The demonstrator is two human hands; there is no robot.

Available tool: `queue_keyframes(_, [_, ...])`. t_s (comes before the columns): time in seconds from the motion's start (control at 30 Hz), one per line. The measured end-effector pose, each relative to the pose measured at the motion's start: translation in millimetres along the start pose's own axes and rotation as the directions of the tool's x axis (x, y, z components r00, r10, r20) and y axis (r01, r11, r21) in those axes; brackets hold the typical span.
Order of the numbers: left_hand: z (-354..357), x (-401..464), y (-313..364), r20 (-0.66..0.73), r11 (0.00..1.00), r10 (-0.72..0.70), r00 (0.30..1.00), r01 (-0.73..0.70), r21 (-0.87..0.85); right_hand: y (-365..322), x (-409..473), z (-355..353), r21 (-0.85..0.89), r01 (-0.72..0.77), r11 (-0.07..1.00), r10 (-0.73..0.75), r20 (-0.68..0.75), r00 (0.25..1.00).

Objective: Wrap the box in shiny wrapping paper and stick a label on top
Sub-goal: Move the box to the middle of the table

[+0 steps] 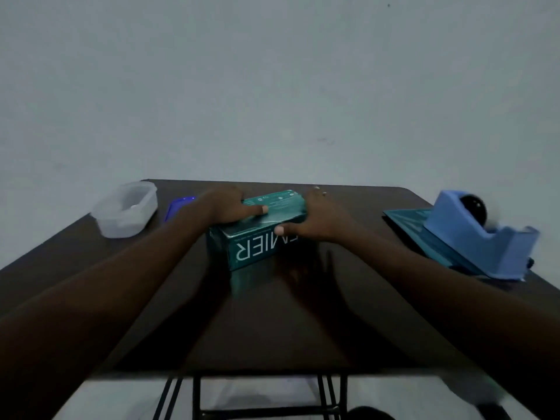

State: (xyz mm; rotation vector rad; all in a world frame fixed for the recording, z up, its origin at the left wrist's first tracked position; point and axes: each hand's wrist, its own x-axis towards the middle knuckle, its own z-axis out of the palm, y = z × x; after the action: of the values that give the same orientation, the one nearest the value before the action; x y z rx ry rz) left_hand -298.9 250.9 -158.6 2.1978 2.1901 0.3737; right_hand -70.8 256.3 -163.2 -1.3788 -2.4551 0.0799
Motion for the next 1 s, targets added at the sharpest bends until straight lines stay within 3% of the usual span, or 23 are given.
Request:
queue_keyframes(0.1, [-12.1, -46.5, -2.9, 0.007, 0.993, -0.069, 0.998, 0.07, -0.097, -22.3, -34.1, -3.1, 0.288, -0.037, 0.957, 0.055, -0.054, 0.997])
queue_keyframes(0.17, [-20.1, -67.9, -4.3, 0.05, 0.981, -0.091, 0.995, 0.098, -0.165, -41.7, -48.0, -3.2, 0.53, -0.128, 0.838, 0.153, -0.005, 0.988])
queue_keyframes(0.27, [-39.1, -102.4, -2.3, 0.051, 0.967, -0.072, 0.996, 0.082, -0.243, -80.8, -63.2, -3.5, 0.685, -0.174, 0.707, 0.2, 0.042, 0.979])
queue_keyframes(0.37, [-55.2, -131.9, -9.2, 0.024, 0.975, -0.053, 0.998, 0.057, -0.215, -117.2, -72.3, -8.7, 0.681, -0.142, 0.719, 0.172, 0.024, 0.985])
queue_keyframes(0.57, [-66.8, -184.4, -58.2, -0.008, 0.97, -0.239, 0.971, 0.238, -0.048, -181.1, -71.7, 2.4, 0.569, -0.108, 0.815, 0.084, 0.068, 0.994])
queue_keyframes(0.73, [-65.7, -210.7, -91.0, 0.038, 0.933, -0.36, 0.932, 0.36, -0.016, -219.9, -62.7, 30.0, 0.582, -0.094, 0.808, 0.045, 0.098, 0.994])
queue_keyframes(1.0, [-57.5, -210.9, -128.0, -0.058, 0.887, -0.462, 0.885, 0.462, -0.021, -255.4, -33.6, 61.2, 0.653, -0.117, 0.748, 0.065, 0.103, 0.993])
